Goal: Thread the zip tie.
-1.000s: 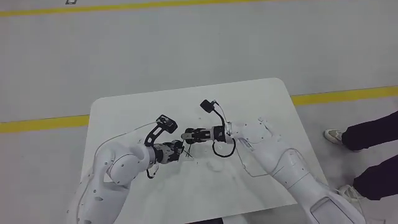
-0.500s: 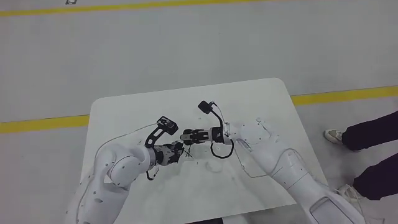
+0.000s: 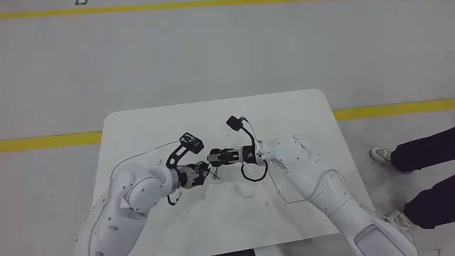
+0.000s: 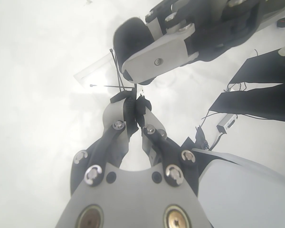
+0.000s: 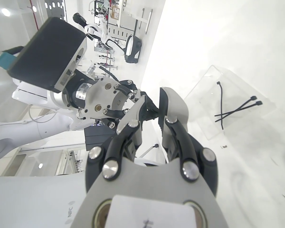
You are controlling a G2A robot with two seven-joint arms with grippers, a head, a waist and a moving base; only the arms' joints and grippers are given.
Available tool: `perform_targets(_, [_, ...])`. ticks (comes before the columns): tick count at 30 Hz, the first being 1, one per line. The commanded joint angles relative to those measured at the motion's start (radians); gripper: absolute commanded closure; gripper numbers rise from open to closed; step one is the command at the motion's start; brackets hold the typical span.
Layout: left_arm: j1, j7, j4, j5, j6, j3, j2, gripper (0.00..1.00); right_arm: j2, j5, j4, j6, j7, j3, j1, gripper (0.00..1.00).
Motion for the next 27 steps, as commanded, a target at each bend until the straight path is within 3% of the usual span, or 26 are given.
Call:
perform_targets(1, [-0.004,0.002,0.003,-0.002,0.003,0.004,0.002,1.00,0.000,0.002,0.002,-0.002,0.001,-0.001,0.001,0.89])
perform_targets(8, [-0.019,0.002,0.010,-0.012,0.010,0.018,0.011,1.00,-0.001,0.007,0.012,-0.005,0.003,-0.007,0.010,0.93])
perform_targets(16, [-0.033,-0.001,0.016,-0.022,0.020,0.032,0.020,1.00,-0.004,0.012,0.027,-0.008,0.004,-0.016,0.022,0.87])
perform_targets(27, [-0.047,0.010,0.019,-0.025,0.032,0.054,0.032,1.00,-0.006,0.015,0.041,-0.012,0.008,-0.025,0.031,0.98])
